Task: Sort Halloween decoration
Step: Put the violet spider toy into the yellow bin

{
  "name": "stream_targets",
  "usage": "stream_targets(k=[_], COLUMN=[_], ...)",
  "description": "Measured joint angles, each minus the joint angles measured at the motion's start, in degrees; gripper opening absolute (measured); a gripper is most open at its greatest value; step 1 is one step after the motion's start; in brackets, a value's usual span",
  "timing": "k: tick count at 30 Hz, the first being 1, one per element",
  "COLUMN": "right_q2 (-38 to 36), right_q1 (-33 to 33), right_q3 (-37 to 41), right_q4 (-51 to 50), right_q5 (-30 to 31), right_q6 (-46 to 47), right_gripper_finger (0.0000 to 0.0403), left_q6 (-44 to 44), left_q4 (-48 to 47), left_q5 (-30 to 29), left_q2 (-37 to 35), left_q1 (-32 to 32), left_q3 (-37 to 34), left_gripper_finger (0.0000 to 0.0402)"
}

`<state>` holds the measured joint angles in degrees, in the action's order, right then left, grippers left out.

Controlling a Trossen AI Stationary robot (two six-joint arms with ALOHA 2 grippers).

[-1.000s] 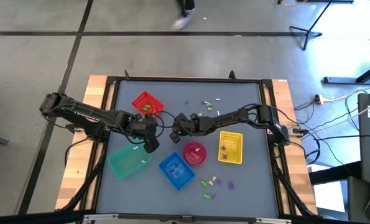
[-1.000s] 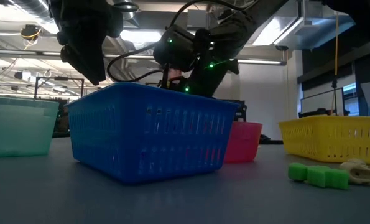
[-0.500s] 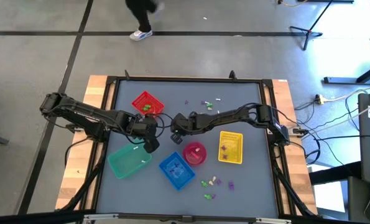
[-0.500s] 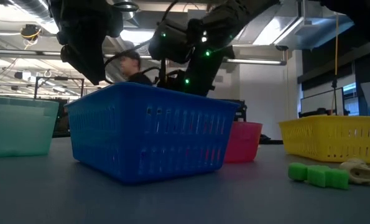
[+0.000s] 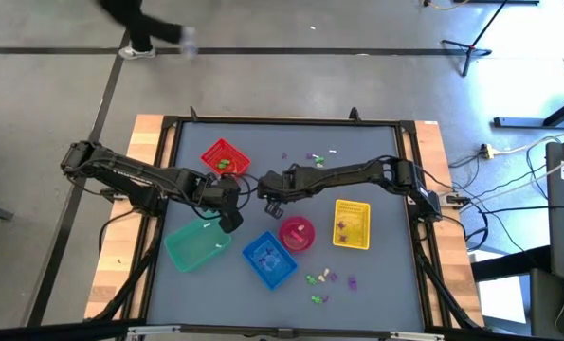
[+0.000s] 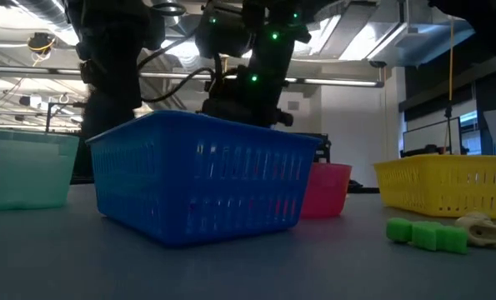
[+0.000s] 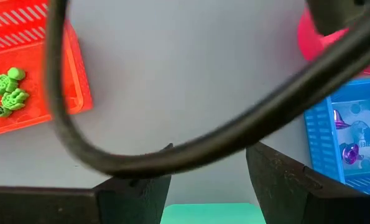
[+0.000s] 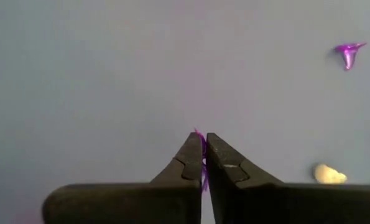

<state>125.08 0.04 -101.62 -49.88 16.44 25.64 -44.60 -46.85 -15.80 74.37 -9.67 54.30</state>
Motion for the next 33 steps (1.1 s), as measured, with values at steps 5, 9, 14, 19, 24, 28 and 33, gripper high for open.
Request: stream_targets(k=[5,9,14,19,24,28,33], right_q2=[0.00,0.00,-0.90,-4.69,-10.04,-14.69,-21.24], right_q1=[0.02,0.02,0.02,0.51,2.97,6.56,11.61], right_q3=[-1.66,-2.50,-2.65,-2.65,-2.76,-1.63,3.57], right_q4=[-5.56,-10.77,-15.15,-18.14,-23.20,-26.73,-28.36], right_q5=[-1.36,-1.52,-1.52,-1.45,-0.38,-0.14,-0.29], right_q6=[-2.84,-4.94,-6.03,-6.64,-6.55,-5.05,-2.26], right_gripper_finger=[0.0002,0.0001,0.0001,0.0000,0.0000,0.0000,0.0000], left_q6=[0.00,0.00,0.00,0.00,0.00,0.00,0.01], left_q4=[0.00,0.00,0.00,0.39,0.68,0.81,1.30], left_q5=[0.00,-0.01,-0.01,-0.01,-0.02,-0.01,-0.01], left_q2=[0.00,0.00,0.00,0.00,0.00,0.00,0.00], left_q1=[0.00,0.00,0.00,0.00,0.00,0.00,0.00], left_q3=[0.00,0.00,0.00,0.00,-0.01,0.00,-0.01], left_gripper_finger=[0.0188,0.0188,0.0188,0.0188,0.0188,0.0188,0.0188])
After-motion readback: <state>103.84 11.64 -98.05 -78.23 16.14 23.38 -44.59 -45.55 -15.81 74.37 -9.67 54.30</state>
